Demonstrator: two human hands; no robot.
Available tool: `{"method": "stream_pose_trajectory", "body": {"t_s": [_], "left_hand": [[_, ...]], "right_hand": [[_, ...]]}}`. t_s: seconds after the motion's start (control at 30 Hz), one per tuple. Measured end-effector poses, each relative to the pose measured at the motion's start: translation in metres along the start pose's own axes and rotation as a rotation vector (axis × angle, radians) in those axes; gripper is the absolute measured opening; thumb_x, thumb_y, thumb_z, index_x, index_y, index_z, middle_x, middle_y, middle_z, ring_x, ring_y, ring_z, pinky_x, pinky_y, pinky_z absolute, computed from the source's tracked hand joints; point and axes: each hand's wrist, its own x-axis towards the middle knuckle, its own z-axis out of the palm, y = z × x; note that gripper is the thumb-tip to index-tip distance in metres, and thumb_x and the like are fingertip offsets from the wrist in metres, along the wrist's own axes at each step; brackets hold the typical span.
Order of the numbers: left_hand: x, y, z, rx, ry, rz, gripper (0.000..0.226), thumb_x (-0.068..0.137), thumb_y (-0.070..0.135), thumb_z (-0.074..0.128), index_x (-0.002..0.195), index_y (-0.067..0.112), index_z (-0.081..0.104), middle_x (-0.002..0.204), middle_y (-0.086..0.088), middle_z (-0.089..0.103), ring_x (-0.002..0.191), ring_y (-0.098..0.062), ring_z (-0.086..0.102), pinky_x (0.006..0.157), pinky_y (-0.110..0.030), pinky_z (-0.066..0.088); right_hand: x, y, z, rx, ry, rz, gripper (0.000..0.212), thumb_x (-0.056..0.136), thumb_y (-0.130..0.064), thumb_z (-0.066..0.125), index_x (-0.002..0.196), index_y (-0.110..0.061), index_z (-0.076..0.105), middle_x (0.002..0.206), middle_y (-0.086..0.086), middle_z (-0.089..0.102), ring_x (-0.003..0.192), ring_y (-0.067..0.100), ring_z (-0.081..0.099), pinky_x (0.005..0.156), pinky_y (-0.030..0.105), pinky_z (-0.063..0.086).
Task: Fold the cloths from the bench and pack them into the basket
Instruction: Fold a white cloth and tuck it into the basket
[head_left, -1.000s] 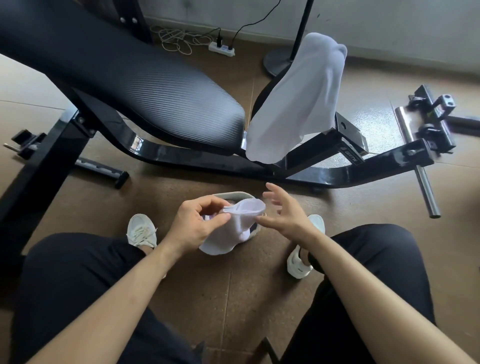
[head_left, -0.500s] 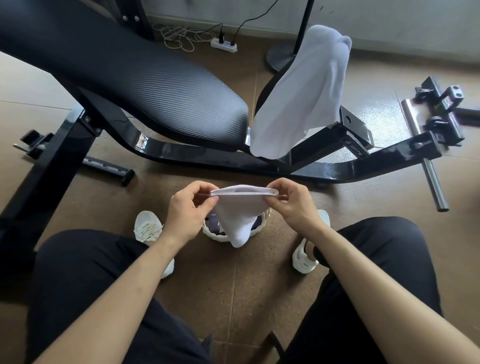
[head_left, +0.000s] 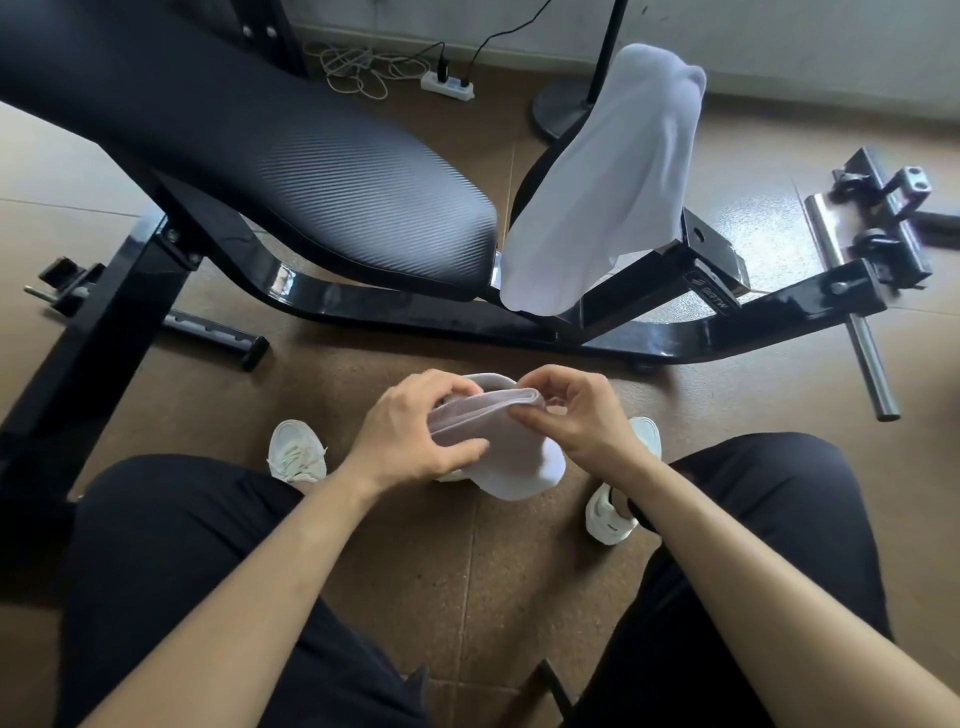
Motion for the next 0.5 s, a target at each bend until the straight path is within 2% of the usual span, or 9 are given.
{"method": "stream_pose_trajectory", "body": {"t_s": [0.1,0.17,0.23,0.4,0.5], "left_hand": [[0.004,0.007,0.012,0.0,0.013,0.059,0.044,0.079,0.054,0.069,0.12,0.039,0.063,0.11,0.023,0.064,0.106,-0.008,0.063,0.084,-0.04,0.058],[0.007,0.008,0.016,0.001,0.031,0.089,0.034,0.086,0.055,0.062,0.114,0.037,0.069,0.109,0.022,0.067,0.106,-0.011,0.064,0.084,-0.044,0.058],[0.009,0.006,0.016,-0.013,0.034,0.1,0.035,0.089,0.057,0.057,0.109,0.033,0.072,0.103,0.024,0.066,0.101,-0.01,0.065,0.08,-0.045,0.058],[0.008,0.004,0.013,-0.148,-0.01,0.12,0.032,0.092,0.053,0.06,0.11,0.03,0.074,0.098,0.016,0.072,0.09,-0.013,0.068,0.073,-0.043,0.057],[0.006,0.008,0.003,-0.242,0.007,0.133,0.028,0.093,0.044,0.068,0.108,0.022,0.074,0.096,0.011,0.073,0.088,-0.013,0.069,0.071,-0.034,0.058]], "right_hand": [[0.0,0.001,0.002,-0.007,-0.022,-0.013,0.015,0.085,-0.016,0.082,0.098,-0.013,0.075,0.09,-0.004,0.076,0.084,0.006,0.068,0.076,0.015,0.051],[-0.001,0.002,0.001,0.019,-0.034,-0.005,0.019,0.085,-0.018,0.082,0.101,-0.01,0.075,0.091,-0.002,0.076,0.085,0.009,0.069,0.076,0.019,0.054],[-0.001,0.002,-0.001,0.063,-0.067,0.029,0.021,0.086,-0.019,0.081,0.104,-0.012,0.074,0.093,-0.002,0.076,0.088,0.011,0.071,0.076,0.022,0.055],[0.0,0.01,-0.012,0.163,-0.332,0.161,0.026,0.088,-0.016,0.079,0.113,-0.016,0.073,0.109,0.007,0.075,0.108,0.026,0.07,0.095,0.042,0.056],[0.001,0.013,-0.008,0.077,-0.407,0.19,0.019,0.087,-0.016,0.08,0.105,-0.019,0.075,0.104,0.003,0.077,0.104,0.022,0.07,0.096,0.04,0.057]]}}
